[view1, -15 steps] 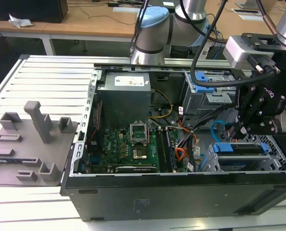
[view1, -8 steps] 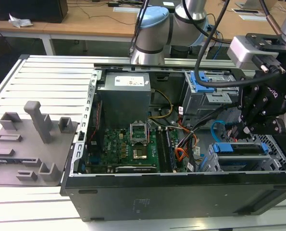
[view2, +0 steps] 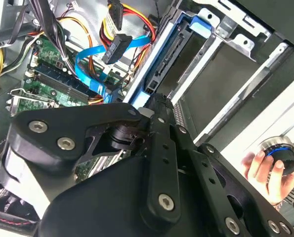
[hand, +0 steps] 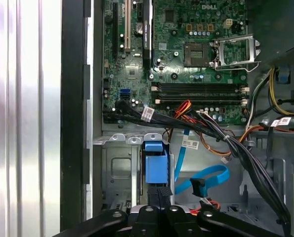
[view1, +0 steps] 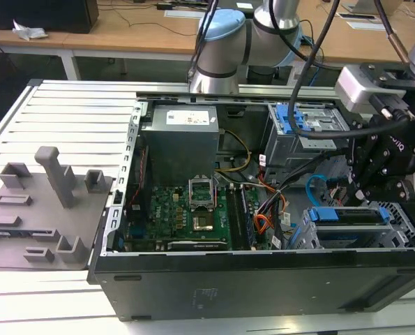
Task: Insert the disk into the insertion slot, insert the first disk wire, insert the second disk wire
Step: 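Insert the disk into the insertion slot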
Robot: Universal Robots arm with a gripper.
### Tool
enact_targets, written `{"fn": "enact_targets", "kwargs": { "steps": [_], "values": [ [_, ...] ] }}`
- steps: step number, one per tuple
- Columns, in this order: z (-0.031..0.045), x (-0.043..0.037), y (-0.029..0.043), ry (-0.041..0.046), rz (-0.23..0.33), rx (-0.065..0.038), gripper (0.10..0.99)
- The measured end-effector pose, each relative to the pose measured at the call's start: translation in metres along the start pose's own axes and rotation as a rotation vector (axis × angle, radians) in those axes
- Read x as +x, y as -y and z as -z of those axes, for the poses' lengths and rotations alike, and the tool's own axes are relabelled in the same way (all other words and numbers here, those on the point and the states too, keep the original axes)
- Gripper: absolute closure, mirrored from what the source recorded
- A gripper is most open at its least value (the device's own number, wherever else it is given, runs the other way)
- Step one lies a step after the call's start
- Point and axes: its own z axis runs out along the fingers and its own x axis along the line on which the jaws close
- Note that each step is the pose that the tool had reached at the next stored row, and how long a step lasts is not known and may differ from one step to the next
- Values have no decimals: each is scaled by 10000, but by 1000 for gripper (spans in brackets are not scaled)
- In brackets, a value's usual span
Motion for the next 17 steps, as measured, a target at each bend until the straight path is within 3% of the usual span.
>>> {"fn": "enact_targets", "kwargs": {
  "steps": [2, 5, 17],
  "values": [
    [-76, -1, 19, -1, 3, -9, 980],
    [-110, -2, 67, -1, 2, -11, 980],
    [-162, -3, 113, 0, 2, -11, 980]
  ]
}}
